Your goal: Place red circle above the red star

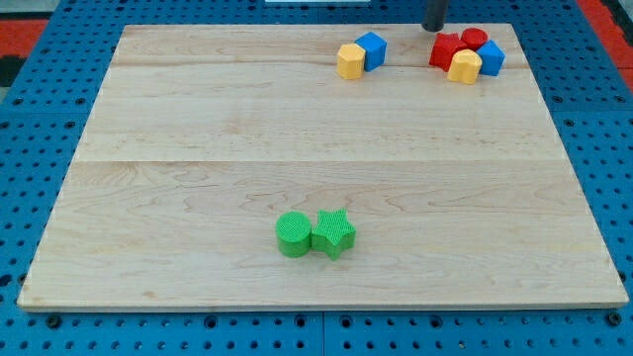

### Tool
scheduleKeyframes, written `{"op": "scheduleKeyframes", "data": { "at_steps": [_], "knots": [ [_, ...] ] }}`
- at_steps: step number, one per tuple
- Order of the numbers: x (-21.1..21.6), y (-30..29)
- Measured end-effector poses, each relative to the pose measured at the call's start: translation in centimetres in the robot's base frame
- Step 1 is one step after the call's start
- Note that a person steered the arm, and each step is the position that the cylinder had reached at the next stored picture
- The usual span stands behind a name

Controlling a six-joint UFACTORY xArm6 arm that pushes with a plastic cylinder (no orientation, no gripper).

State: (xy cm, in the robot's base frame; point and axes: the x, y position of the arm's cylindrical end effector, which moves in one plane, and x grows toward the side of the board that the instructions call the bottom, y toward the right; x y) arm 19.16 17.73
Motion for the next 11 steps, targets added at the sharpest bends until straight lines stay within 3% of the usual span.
{"op": "scheduleKeyframes", "data": {
  "at_steps": [3, 5, 7, 8, 9, 11],
  "knots": [
    [0.5, 13.4],
    [4.5, 8.2],
    [4.7, 0.1],
    [5.4, -1.3],
    [4.1, -1.1],
    [2.0, 5.0]
  ]
}}
